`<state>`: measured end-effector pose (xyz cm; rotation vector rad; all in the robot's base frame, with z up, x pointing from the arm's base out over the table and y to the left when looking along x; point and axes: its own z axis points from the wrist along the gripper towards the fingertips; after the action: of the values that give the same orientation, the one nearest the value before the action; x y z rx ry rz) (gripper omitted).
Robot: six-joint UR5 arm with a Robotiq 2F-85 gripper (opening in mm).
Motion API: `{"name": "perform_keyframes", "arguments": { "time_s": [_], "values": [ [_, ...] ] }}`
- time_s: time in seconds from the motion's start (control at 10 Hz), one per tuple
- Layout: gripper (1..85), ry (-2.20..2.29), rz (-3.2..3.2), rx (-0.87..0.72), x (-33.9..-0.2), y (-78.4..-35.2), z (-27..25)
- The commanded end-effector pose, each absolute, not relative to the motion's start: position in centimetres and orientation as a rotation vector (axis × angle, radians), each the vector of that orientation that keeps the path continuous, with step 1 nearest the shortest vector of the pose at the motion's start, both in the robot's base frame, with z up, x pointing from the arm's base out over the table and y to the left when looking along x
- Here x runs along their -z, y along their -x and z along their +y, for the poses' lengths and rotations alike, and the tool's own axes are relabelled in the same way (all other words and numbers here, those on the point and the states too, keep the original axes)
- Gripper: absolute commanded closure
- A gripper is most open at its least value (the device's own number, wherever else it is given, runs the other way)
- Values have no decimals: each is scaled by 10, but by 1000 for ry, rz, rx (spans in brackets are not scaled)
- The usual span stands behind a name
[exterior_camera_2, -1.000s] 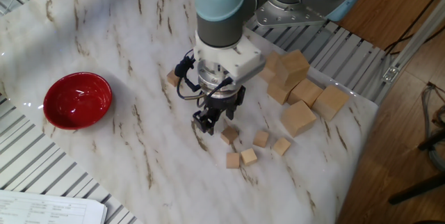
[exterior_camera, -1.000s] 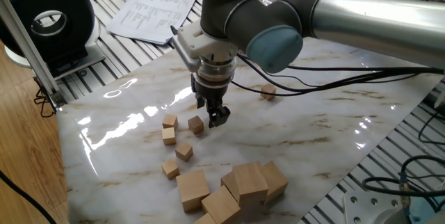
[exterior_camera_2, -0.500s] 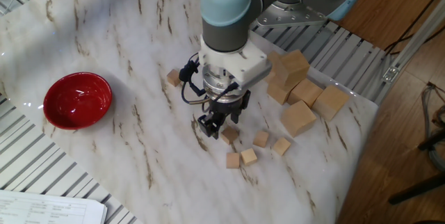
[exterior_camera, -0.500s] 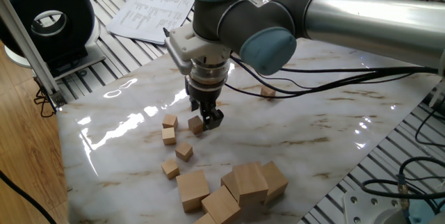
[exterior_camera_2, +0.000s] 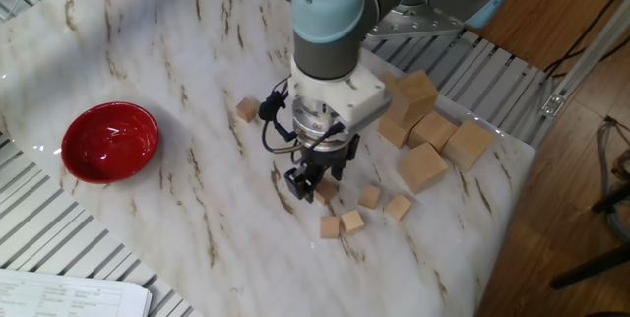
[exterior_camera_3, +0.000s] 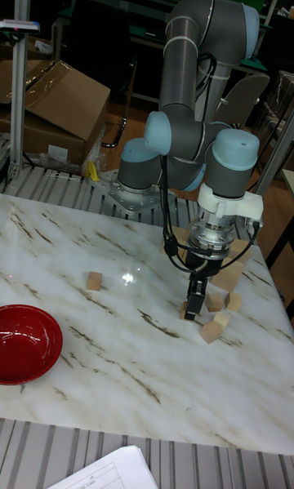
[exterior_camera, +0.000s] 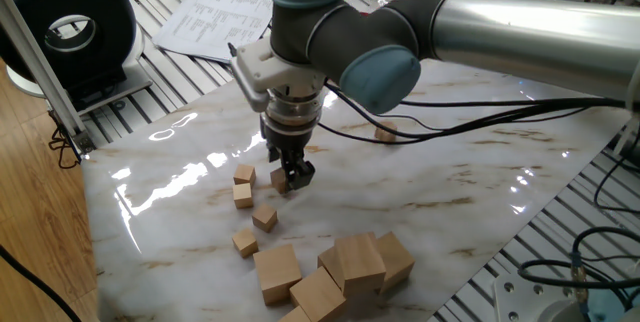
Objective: Stack the blocks into a pyramid shape
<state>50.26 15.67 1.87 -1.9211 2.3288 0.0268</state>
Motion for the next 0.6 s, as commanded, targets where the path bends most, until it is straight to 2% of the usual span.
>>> {"name": "perform_keyframes", "arguments": {
  "time_s": [0.0,0.5],
  "values": [
    [253,1904,2335,-10,-16,-504,164],
    [253,1919,2318,-7,-12,-504,158]
  ]
}}
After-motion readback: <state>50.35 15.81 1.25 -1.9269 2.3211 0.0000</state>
